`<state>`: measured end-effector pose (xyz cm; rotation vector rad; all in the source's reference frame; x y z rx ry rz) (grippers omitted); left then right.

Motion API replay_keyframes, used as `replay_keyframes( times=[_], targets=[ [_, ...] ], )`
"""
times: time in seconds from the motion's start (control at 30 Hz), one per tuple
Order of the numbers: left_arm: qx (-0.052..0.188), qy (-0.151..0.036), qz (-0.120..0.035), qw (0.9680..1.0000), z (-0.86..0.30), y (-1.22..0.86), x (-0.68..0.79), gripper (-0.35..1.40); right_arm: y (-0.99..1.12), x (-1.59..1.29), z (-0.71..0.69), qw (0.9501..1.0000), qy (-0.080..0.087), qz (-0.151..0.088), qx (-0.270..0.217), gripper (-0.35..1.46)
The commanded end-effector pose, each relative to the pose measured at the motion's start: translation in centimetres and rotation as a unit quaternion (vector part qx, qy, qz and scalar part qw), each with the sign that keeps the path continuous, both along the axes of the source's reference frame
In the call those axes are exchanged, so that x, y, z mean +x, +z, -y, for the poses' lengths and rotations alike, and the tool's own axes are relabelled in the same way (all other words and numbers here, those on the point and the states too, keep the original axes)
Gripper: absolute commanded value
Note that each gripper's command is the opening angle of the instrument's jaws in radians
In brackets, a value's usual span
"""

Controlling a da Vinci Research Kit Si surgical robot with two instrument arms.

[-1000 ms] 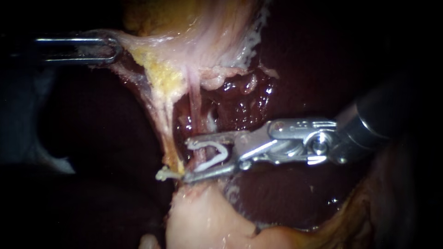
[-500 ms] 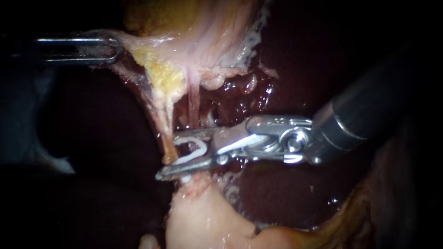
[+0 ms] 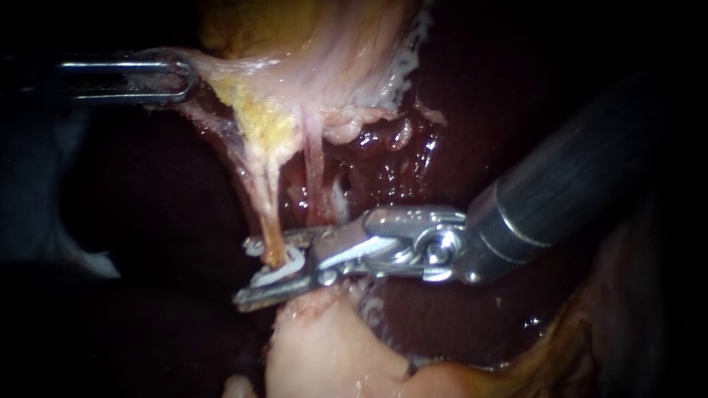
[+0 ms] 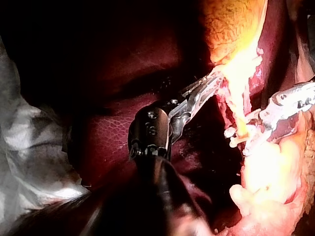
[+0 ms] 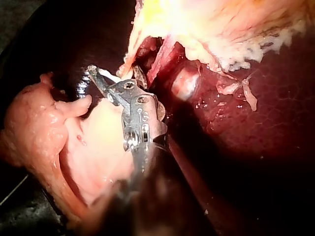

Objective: Clipping second clip left tube

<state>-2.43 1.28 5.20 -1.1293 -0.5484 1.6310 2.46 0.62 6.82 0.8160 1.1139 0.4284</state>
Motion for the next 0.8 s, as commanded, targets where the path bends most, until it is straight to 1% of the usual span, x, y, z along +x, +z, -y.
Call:
replay_keyframes(
  times=[0.03,0.17,0.33,0.5,0.63,0.8],
  targets=[
    [0.0,0.0,0.0,1.0,0.0,0.0,0.0,-0.35,-0.01,0.0,0.01,1.0,-0.001,0.001,-0.001,0.5],
    [0.0,0.001,0.001,1.0,0.0,0.0,0.0,-0.35,-0.09,0.02,0.07,0.9999,-0.005,-0.012,0.002,0.5],
    [0.0,0.001,0.001,1.0,0.0,0.0,0.0,-0.35,-0.26,0.06,0.18,0.9989,-0.02,-0.042,0.005,0.5],
    [0.0,0.001,0.001,1.0,0.0,0.0,0.0,-0.35,-0.43,0.11,0.29,0.998,-0.032,-0.054,0.006,0.48],
    [0.0,0.001,0.001,1.0,0.0,0.0,0.0,-0.35,-0.5,0.12,0.3,0.9978,-0.033,-0.058,0.008,0.47],
    [0.0,0.001,0.001,1.0,0.0,0.0,0.0,-0.35,-0.52,0.11,0.25,0.9978,-0.031,-0.057,0.008,0.41]
  ],
)
